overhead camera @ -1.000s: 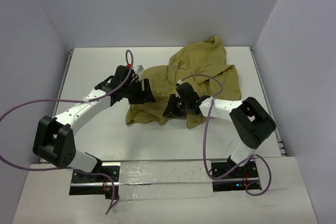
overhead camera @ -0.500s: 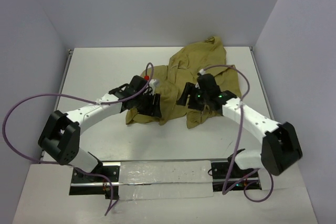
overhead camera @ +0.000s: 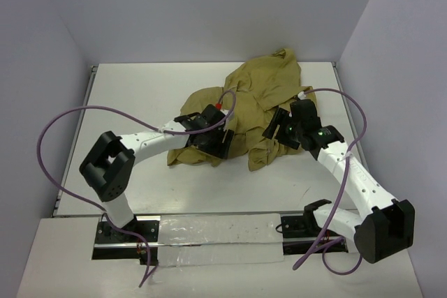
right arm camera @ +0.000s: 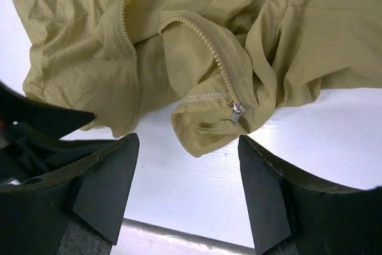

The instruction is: Zip up the jacket

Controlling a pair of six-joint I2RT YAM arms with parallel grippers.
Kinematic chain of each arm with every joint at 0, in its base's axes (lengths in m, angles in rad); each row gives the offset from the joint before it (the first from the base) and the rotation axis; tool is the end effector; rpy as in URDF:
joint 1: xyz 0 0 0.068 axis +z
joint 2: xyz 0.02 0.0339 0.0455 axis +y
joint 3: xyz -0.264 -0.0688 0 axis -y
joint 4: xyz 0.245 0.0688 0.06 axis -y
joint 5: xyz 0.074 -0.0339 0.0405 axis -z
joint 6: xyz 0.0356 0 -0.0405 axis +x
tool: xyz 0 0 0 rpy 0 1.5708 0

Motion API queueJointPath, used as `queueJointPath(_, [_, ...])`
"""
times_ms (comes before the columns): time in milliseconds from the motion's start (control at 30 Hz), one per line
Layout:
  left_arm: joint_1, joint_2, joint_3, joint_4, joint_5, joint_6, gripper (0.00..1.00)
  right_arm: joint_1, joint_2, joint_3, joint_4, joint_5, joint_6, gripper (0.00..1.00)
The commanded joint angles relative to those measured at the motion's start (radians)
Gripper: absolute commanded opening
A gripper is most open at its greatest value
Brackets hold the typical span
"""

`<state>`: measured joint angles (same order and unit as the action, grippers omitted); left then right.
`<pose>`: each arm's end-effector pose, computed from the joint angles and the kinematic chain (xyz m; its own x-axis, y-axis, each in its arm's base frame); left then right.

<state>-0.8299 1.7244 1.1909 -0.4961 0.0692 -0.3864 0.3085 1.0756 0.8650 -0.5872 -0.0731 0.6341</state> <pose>0.2400 -0.2660 0.2076 -0.8223 0.3419 -0.4548 0.4861 0.8377 -0.2490 0.2118 0.0702 0.2749 -0.7576 0.3787 -0.5316 0.1210 0.8818 0.4558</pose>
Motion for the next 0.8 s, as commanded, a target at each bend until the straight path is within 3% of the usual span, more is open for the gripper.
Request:
queueJointPath(0, [-0.021, 0.051, 0.06, -0.035, -0.104, 0.004, 0.73, -0.006, -0.009, 0.03, -0.011, 0.011, -0.011, 0.75])
queueJointPath(133, [-0.026, 0.071, 0.064, -0.032, -0.115, 0.001, 0.72, -0.009, -0.011, 0.029, -0.01, 0.009, -0.014, 0.75])
queueJointPath(533, [-0.054, 0.129, 0.078, -0.032, -0.158, 0.005, 0.5, -0.013, -0.003, 0.035, 0.0, -0.006, -0.013, 0.75])
queueJointPath(767, [-0.054, 0.122, 0.091, -0.044, -0.164, 0.005, 0.16, -0.012, -0.002, 0.036, 0.0, -0.007, -0.012, 0.75])
